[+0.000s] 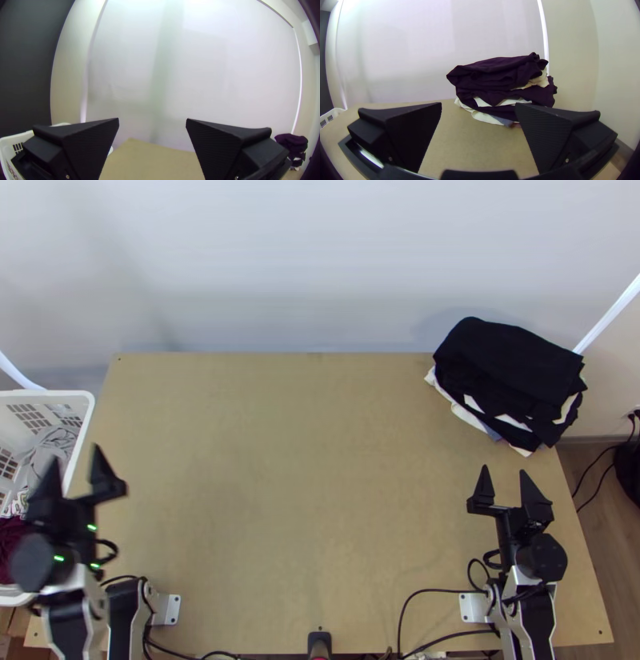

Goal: Fold the t-shirt

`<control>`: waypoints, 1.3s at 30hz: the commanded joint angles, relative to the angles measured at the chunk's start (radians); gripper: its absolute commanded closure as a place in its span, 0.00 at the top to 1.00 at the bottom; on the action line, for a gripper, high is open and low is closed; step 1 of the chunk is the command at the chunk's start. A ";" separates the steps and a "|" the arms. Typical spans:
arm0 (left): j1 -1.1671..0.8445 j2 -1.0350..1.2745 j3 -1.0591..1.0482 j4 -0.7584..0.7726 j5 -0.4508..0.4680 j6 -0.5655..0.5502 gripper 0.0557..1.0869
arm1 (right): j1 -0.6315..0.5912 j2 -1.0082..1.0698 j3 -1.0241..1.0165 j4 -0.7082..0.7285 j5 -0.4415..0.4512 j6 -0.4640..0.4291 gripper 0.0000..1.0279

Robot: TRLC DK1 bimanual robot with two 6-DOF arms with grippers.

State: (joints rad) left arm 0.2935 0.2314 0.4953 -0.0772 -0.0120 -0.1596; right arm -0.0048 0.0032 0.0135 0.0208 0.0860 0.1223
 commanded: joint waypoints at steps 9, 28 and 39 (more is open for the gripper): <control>0.260 0.462 0.617 -0.365 -0.009 -0.149 0.95 | -0.004 -0.005 -0.007 -0.018 0.003 -0.013 0.96; 0.627 0.987 0.747 -0.437 0.010 -0.046 0.95 | -0.004 -0.005 -0.007 -0.016 0.003 -0.013 0.96; 0.619 1.493 0.917 -0.346 0.018 -0.004 0.95 | -0.004 -0.005 -0.007 -0.018 0.003 -0.013 0.96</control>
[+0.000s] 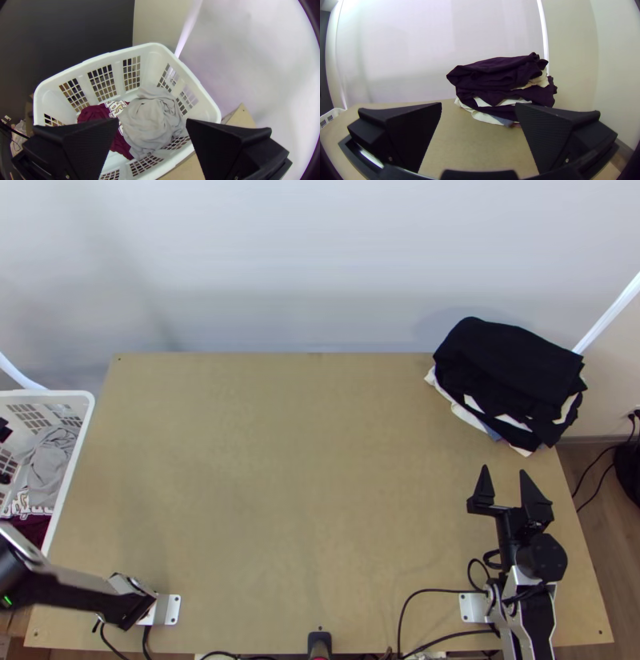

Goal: Fold the t-shirt

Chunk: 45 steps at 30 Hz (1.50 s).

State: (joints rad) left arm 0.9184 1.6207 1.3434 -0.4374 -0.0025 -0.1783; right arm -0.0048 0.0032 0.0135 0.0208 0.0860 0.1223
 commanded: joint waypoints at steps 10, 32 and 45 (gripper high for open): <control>-0.019 0.522 0.324 0.068 0.009 0.043 0.95 | -0.004 -0.005 -0.007 -0.018 0.003 -0.013 0.96; -0.047 1.165 0.866 0.077 0.009 0.051 0.94 | -0.004 -0.005 -0.007 -0.018 0.003 -0.013 0.96; -0.006 0.874 0.754 0.065 0.004 0.076 0.04 | -0.004 -0.005 -0.007 -0.018 0.003 -0.013 0.96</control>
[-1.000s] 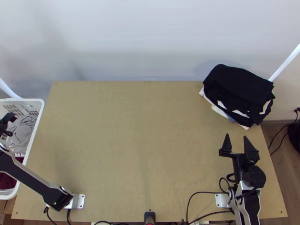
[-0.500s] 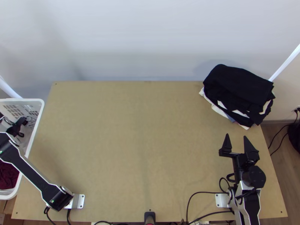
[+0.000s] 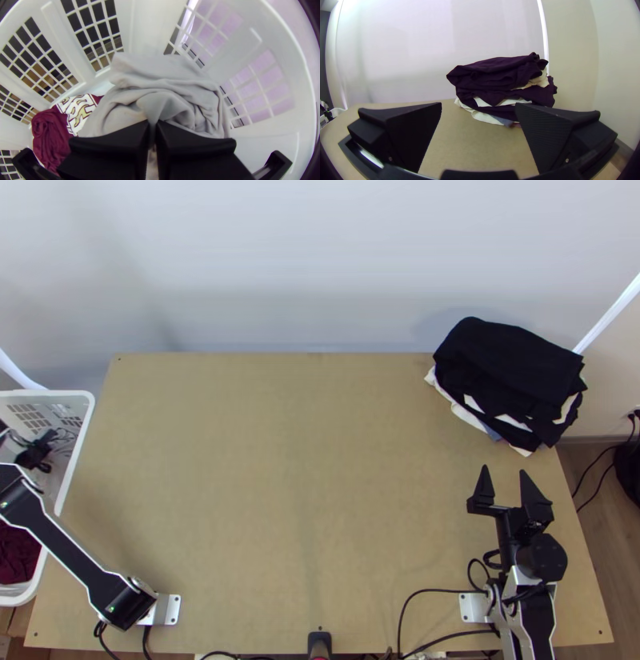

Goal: Fold the t-shirt

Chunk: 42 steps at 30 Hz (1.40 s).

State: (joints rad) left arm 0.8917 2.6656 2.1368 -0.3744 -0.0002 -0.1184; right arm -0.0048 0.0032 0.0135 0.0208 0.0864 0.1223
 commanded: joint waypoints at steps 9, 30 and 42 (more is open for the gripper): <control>0.035 -0.575 -0.112 -0.067 0.005 0.014 0.04 | -0.004 -0.005 -0.007 -0.018 0.003 -0.013 0.96; -0.171 -1.270 -0.129 -0.159 0.029 0.033 0.03 | -0.004 -0.005 -0.007 -0.018 0.003 -0.013 0.96; -0.820 -1.527 -0.497 -0.215 -0.073 0.095 0.03 | -0.004 -0.005 -0.007 -0.018 0.003 -0.013 0.96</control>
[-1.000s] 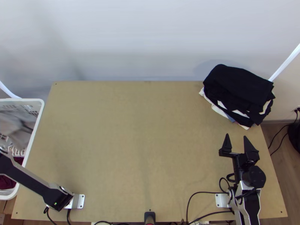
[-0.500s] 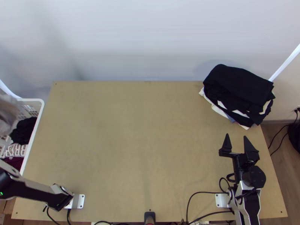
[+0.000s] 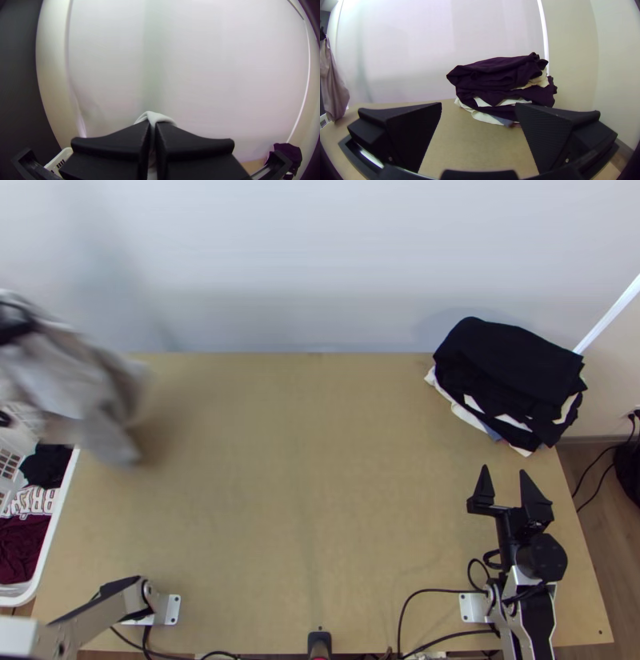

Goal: Fold the t-shirt

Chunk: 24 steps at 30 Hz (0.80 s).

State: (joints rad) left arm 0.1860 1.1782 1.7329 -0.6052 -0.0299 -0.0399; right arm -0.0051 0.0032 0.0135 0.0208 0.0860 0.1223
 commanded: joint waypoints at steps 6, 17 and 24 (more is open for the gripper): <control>-0.427 -0.114 -0.343 -0.010 -0.151 0.005 0.03 | -0.004 -0.005 -0.007 -0.018 0.003 -0.013 0.96; -0.887 -0.115 -0.602 0.042 -0.231 -0.146 0.03 | -0.004 -0.005 -0.007 -0.018 0.003 -0.013 0.96; -1.037 0.046 -0.621 0.156 -0.229 -0.189 0.03 | -0.004 -0.005 -0.007 -0.016 0.003 -0.013 0.96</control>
State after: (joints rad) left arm -0.8104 1.1660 1.1297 -0.5056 -0.2520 -0.1947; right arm -0.0048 0.0032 0.0135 0.0208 0.0860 0.1223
